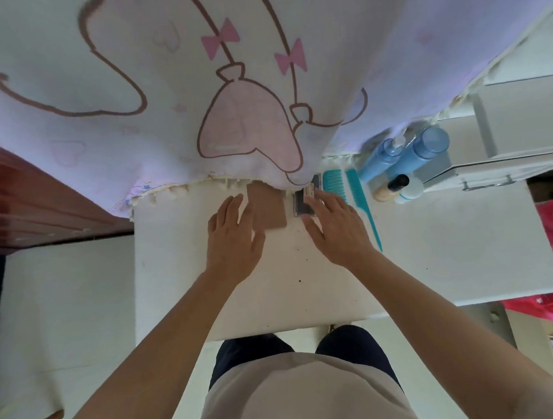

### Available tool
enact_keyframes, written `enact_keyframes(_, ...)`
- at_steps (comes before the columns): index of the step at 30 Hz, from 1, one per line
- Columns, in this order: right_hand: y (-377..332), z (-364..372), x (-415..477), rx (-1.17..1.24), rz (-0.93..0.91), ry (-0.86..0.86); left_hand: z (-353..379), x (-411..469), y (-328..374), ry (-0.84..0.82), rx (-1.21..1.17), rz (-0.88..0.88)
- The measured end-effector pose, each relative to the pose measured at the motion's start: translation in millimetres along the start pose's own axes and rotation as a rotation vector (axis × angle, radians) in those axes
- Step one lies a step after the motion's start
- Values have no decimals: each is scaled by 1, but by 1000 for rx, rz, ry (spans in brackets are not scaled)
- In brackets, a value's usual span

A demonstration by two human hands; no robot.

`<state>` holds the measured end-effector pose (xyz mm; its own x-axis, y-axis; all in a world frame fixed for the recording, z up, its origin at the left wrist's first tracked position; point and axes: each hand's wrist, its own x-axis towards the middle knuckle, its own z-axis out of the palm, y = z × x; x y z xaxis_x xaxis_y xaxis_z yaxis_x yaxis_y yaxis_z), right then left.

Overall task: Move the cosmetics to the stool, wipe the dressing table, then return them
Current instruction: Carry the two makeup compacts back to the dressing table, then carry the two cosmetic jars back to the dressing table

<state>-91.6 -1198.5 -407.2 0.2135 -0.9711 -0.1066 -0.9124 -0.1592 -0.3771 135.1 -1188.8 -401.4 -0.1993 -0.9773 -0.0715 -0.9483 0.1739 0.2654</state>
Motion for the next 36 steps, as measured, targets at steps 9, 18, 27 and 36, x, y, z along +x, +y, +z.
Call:
enact_keyframes(9,-59,-125,41,129,-420,374,-144,-26,30,628,46,-223)
enact_keyframes(18,-172,-124,-3,387,-792,333,-196,-194,72,752,328,-641)
enact_keyframes(27,-360,-83,-149,389,-1226,281,-230,-442,41,838,524,-1025)
enact_keyframes(36,-569,4,-362,408,-1551,102,-217,-721,15,879,558,-1404)
